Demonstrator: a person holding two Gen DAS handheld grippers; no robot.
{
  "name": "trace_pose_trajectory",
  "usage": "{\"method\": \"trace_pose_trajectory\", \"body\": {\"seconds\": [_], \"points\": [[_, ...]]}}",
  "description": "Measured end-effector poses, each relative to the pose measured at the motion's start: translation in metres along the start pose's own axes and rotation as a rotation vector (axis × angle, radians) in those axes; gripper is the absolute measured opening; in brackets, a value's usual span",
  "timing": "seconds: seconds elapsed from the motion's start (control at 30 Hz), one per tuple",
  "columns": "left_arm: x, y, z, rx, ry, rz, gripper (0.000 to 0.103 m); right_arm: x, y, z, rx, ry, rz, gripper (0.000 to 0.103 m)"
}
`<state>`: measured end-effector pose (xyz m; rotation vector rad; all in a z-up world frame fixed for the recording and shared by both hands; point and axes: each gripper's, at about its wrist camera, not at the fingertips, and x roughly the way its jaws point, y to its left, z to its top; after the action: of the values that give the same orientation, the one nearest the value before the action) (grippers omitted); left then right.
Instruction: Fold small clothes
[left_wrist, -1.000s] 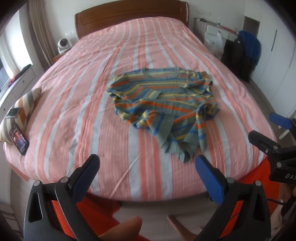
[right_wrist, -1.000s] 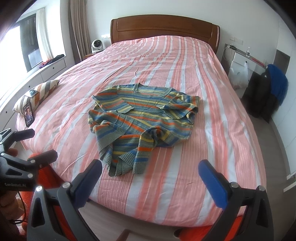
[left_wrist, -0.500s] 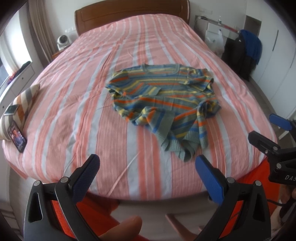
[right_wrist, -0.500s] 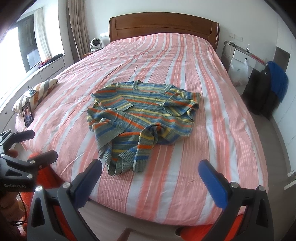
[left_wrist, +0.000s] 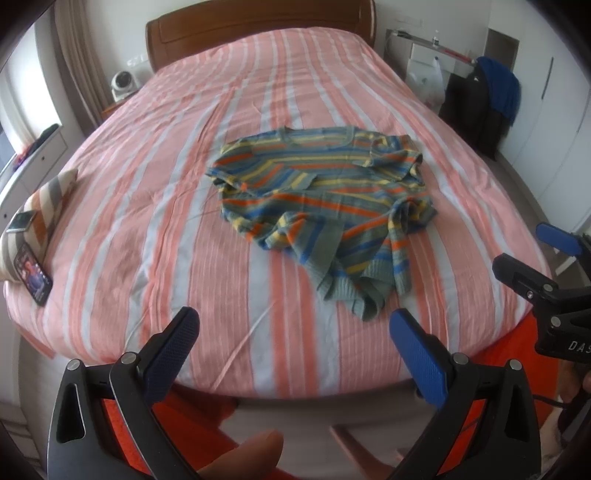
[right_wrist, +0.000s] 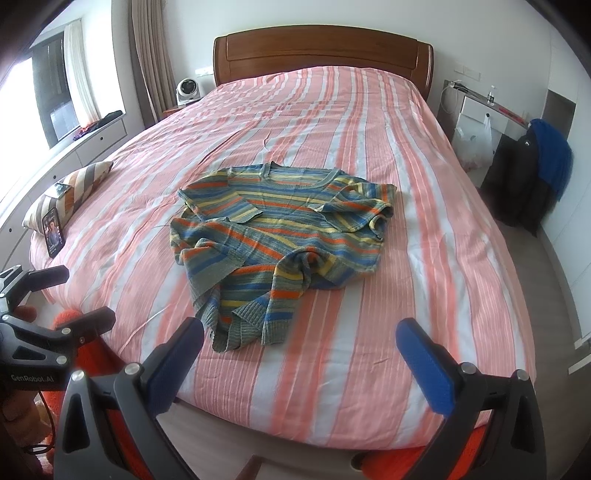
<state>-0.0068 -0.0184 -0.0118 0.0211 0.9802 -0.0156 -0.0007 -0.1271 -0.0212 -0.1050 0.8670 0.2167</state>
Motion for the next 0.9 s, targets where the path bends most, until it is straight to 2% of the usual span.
{"method": "trace_pose_trajectory", "body": {"seconds": [0.9], "points": [[0.0001, 0.001, -0.0048, 0.004, 0.006, 0.002, 0.103, 0.0022, -0.0017, -0.0022, 0.008, 0.003, -0.005, 0.102]]}}
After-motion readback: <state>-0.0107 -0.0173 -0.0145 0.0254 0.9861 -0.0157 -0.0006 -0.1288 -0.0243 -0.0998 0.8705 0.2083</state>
